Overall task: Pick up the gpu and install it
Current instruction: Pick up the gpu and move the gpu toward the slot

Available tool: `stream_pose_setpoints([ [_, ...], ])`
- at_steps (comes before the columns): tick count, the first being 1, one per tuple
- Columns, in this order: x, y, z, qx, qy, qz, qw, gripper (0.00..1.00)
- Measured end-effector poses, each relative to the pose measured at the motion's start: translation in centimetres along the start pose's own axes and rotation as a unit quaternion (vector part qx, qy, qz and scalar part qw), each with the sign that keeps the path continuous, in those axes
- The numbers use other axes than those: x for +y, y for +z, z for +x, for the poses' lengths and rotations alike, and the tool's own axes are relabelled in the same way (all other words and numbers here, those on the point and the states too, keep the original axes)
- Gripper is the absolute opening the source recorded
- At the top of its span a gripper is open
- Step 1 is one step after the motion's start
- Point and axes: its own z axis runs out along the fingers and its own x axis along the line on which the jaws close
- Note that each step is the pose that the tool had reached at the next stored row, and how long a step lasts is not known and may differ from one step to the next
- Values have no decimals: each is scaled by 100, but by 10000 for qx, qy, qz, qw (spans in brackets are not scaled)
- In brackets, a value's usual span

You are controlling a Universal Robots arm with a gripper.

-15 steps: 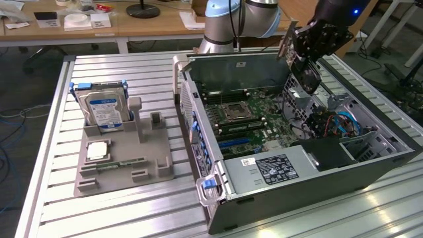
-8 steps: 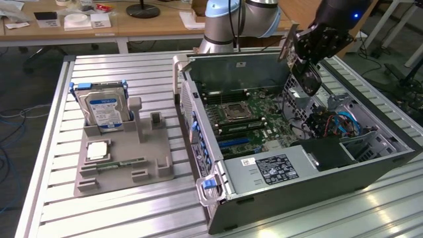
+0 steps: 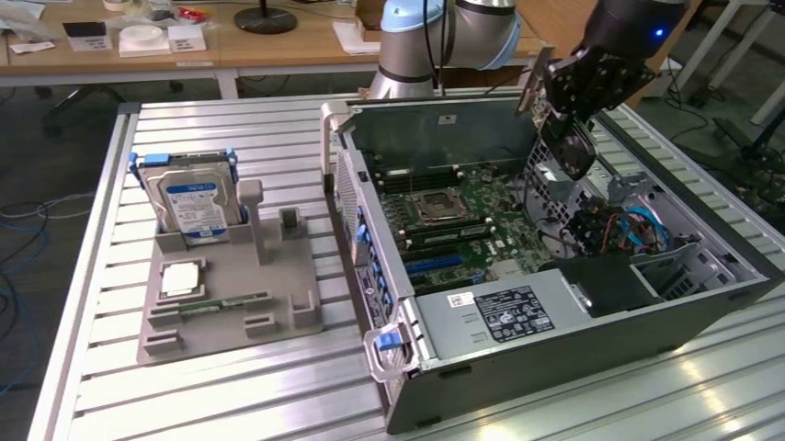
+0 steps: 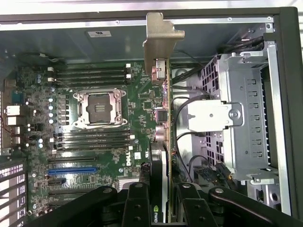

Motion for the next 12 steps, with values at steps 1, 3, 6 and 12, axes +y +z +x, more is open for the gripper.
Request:
stream_pose_setpoints([
  [1, 0, 1, 0, 0, 0, 0, 10000, 27],
  [3, 0, 1, 0, 0, 0, 1, 10000, 27],
  [6, 0, 2, -1, 0, 0, 0, 10000, 27],
  [12, -2, 21, -9, 0, 0, 1, 10000, 27],
])
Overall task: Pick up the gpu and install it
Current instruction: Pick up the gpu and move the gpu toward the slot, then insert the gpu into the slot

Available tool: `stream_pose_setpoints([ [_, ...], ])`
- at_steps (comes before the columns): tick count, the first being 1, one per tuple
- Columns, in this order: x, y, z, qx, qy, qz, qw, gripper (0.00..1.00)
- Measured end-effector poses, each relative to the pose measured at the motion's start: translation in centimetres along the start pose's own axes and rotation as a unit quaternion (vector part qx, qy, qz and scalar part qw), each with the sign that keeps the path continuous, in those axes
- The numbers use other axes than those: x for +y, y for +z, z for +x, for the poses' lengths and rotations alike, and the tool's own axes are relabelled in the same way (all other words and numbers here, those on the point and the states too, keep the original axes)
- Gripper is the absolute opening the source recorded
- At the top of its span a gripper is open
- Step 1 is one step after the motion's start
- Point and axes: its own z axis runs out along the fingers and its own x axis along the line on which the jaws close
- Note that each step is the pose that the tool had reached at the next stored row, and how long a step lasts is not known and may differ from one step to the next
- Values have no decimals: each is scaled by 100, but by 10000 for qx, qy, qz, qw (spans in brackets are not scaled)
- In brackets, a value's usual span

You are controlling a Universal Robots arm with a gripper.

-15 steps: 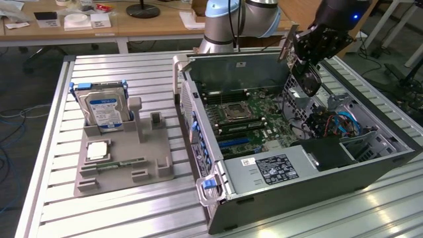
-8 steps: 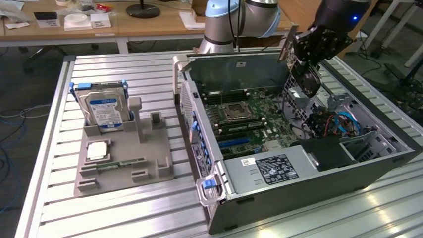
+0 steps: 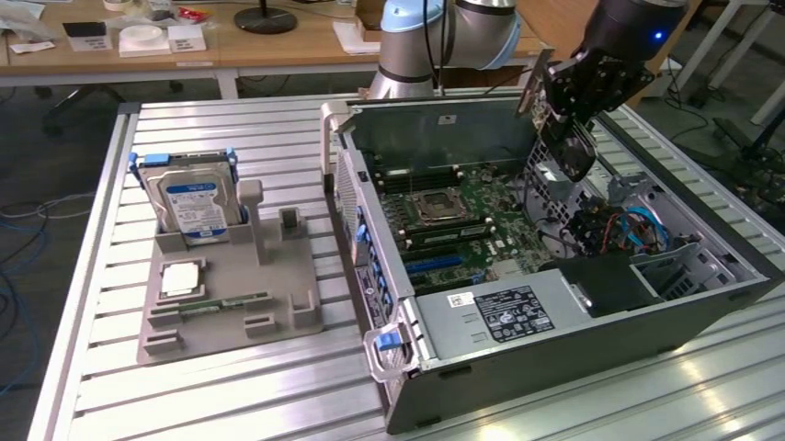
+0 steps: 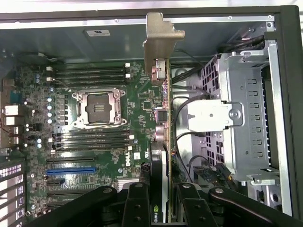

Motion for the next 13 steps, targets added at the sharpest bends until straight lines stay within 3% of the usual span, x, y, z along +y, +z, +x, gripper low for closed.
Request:
stream_pose_setpoints([
  [13, -1, 9, -1, 0, -1, -1, 10000, 27],
])
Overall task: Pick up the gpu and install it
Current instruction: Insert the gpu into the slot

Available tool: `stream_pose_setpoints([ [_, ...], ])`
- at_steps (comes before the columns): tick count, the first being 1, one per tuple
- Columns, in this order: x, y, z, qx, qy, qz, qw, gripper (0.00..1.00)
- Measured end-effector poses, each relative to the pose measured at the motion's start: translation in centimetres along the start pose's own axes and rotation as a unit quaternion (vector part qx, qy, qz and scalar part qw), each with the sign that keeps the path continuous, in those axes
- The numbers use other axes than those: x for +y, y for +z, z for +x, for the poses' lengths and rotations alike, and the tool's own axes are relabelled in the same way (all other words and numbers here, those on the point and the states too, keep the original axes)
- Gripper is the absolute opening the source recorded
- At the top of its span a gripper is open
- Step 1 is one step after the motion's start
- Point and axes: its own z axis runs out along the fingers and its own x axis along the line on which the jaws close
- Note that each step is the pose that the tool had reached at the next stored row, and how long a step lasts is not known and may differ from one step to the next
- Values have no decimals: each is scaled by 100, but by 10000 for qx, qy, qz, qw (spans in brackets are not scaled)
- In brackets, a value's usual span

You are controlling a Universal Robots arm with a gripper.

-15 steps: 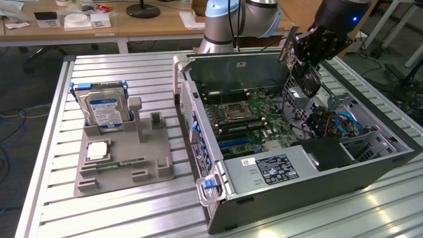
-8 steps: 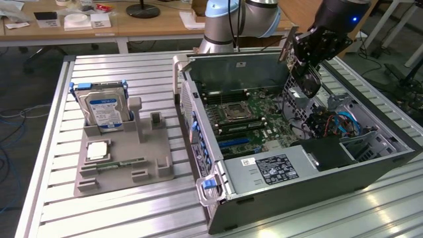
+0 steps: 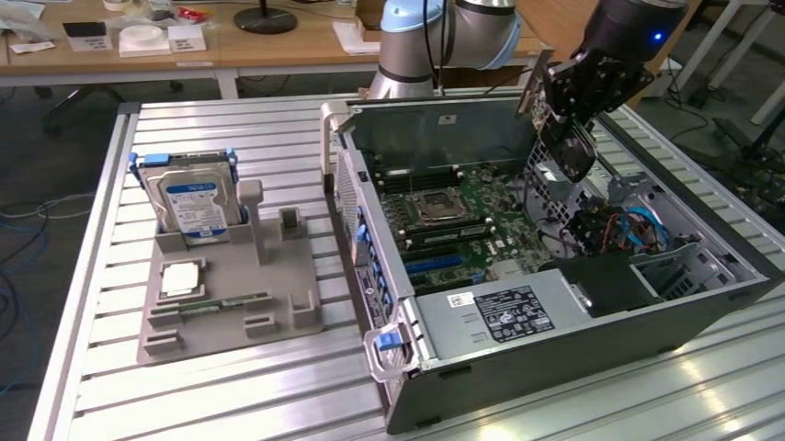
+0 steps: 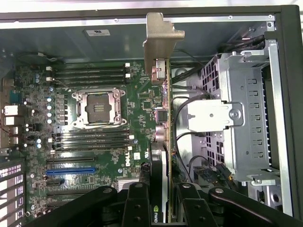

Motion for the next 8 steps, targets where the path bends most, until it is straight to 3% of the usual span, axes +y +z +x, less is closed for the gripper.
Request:
stream_pose_setpoints([
  [8, 0, 0, 0, 1, -11, 0, 10000, 27],
])
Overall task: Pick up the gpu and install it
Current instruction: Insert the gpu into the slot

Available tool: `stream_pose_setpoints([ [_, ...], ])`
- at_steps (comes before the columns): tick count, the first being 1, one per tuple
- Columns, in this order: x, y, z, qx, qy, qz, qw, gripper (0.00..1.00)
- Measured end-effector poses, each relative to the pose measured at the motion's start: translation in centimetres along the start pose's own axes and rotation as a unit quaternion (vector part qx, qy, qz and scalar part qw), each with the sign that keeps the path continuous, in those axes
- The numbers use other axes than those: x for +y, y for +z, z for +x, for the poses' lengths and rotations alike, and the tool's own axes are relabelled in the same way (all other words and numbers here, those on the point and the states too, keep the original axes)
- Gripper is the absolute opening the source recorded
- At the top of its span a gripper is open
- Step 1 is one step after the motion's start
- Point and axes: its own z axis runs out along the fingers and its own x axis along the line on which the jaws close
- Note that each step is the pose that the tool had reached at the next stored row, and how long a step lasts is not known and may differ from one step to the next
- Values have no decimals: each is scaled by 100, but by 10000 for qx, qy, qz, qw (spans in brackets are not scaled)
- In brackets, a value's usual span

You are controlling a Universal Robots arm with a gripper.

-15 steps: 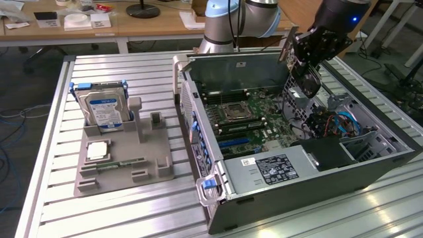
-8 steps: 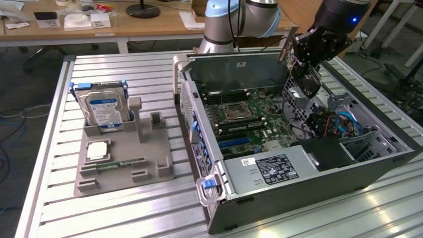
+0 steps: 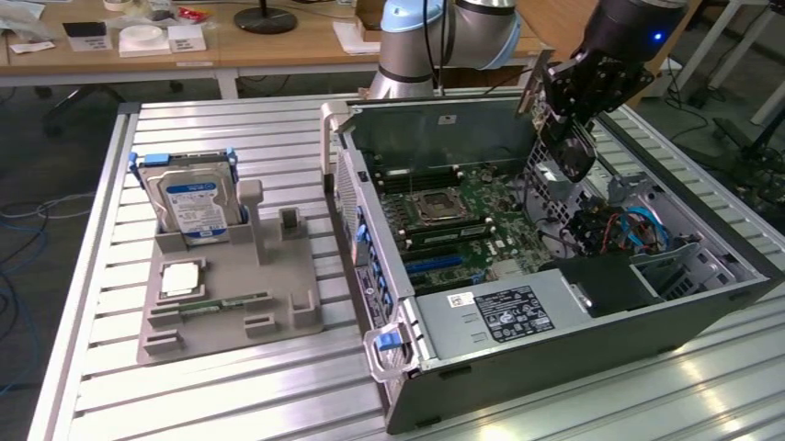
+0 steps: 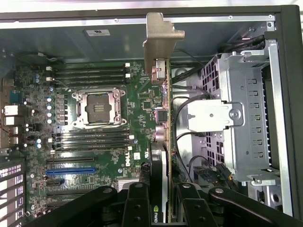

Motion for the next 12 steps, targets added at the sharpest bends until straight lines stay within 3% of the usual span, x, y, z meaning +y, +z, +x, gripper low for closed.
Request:
stream_pose_setpoints([
  [6, 0, 0, 0, 17, -119, -2, 9999, 27],
  [12, 0, 0, 0, 56, -388, -6, 9992, 27],
])
